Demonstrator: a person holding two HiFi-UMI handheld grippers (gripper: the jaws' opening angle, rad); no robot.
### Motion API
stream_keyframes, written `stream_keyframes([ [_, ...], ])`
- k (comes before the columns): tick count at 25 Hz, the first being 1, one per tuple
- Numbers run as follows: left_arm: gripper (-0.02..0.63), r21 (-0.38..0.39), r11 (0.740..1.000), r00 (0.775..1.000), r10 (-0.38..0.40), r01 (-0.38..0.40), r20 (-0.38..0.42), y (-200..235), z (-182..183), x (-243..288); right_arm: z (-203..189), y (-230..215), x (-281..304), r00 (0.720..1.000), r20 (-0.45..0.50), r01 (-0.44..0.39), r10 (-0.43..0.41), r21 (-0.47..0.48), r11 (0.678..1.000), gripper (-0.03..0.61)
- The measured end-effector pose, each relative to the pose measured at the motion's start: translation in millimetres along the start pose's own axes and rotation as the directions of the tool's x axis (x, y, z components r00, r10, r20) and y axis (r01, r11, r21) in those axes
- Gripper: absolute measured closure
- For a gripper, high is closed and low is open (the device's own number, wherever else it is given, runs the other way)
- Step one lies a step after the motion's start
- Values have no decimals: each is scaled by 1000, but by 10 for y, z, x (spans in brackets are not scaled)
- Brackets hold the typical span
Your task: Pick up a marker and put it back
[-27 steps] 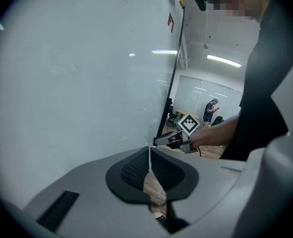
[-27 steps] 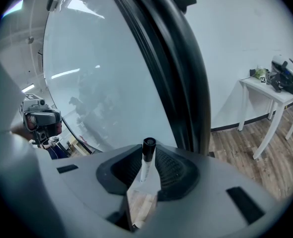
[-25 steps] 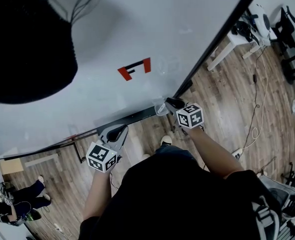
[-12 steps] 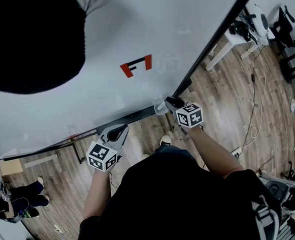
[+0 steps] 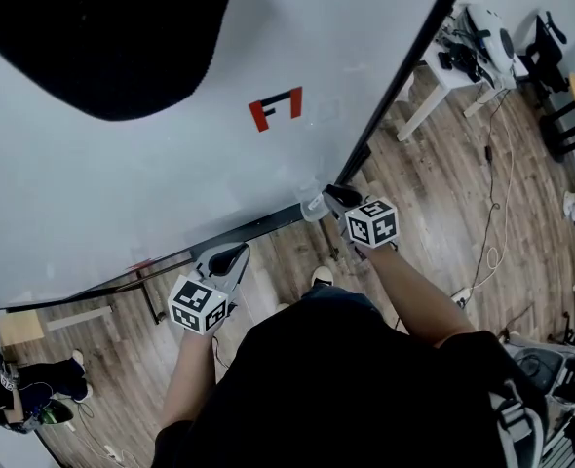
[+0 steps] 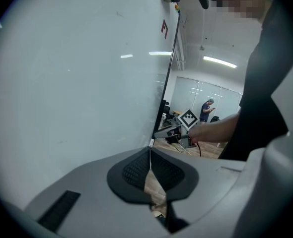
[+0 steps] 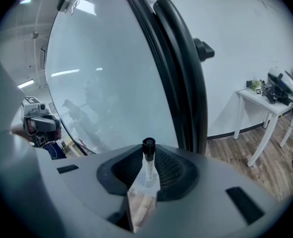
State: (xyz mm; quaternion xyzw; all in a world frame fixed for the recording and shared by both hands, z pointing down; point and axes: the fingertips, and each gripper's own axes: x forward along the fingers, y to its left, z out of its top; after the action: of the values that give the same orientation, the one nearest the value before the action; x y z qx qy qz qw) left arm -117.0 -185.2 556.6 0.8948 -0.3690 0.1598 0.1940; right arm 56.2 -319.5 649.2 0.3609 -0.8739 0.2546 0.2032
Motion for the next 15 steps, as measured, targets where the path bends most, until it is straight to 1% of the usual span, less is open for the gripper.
stream_keyframes([
  [11, 600, 51, 999, 999, -6, 4, 40, -107, 23, -288, 229, 237, -461, 994, 100, 44, -40, -35, 998, 509],
  [15, 600, 73, 997, 998, -21, 16, 59, -171, 60, -400, 311, 331, -672, 989, 131, 70, -63, -52, 996, 509],
])
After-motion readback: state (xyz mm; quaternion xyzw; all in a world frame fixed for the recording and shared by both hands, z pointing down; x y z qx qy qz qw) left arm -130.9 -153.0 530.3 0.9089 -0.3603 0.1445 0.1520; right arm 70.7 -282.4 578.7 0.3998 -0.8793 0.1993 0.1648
